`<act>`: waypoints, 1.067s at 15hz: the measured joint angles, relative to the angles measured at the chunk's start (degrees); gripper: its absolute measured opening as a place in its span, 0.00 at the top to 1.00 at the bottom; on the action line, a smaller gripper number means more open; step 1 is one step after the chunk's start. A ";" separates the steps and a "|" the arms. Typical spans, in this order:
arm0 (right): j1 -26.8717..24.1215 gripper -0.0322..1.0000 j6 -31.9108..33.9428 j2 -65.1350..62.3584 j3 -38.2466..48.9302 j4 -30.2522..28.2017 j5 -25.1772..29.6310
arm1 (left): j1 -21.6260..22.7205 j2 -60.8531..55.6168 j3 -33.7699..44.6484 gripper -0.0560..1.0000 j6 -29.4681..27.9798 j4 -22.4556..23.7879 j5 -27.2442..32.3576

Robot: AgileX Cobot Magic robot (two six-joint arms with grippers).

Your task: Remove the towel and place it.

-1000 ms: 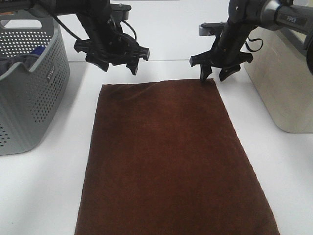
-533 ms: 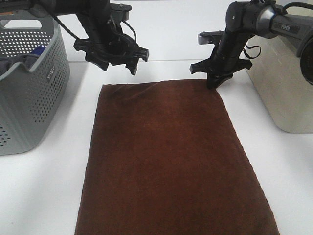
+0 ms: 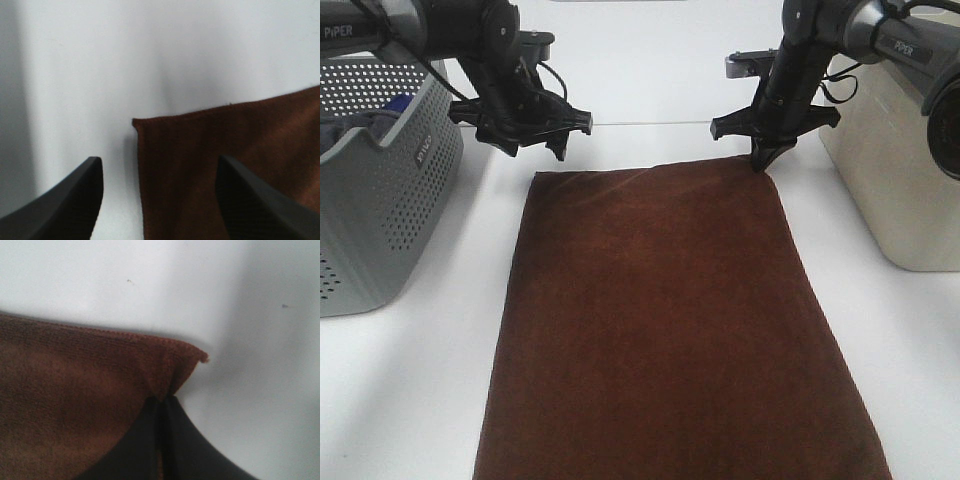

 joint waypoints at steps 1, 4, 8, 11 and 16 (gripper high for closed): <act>0.00 0.97 0.00 0.00 0.00 0.00 0.00 | 0.00 0.00 0.00 0.36 0.00 0.00 0.00; 0.00 0.97 0.00 0.00 -0.06 -0.06 0.00 | 0.92 4.70 -5.16 0.39 0.00 -1.89 0.00; 0.00 0.97 0.00 0.00 -0.06 -0.11 0.00 | 0.92 9.00 -9.05 0.45 0.00 -2.35 2.01; 0.00 0.97 0.00 0.00 -0.06 -0.11 0.00 | 0.92 10.37 -9.57 0.58 0.00 -1.95 2.35; 0.00 0.97 0.00 0.00 -0.17 -0.11 0.00 | 0.92 10.66 -9.97 0.94 3.09 -2.23 1.26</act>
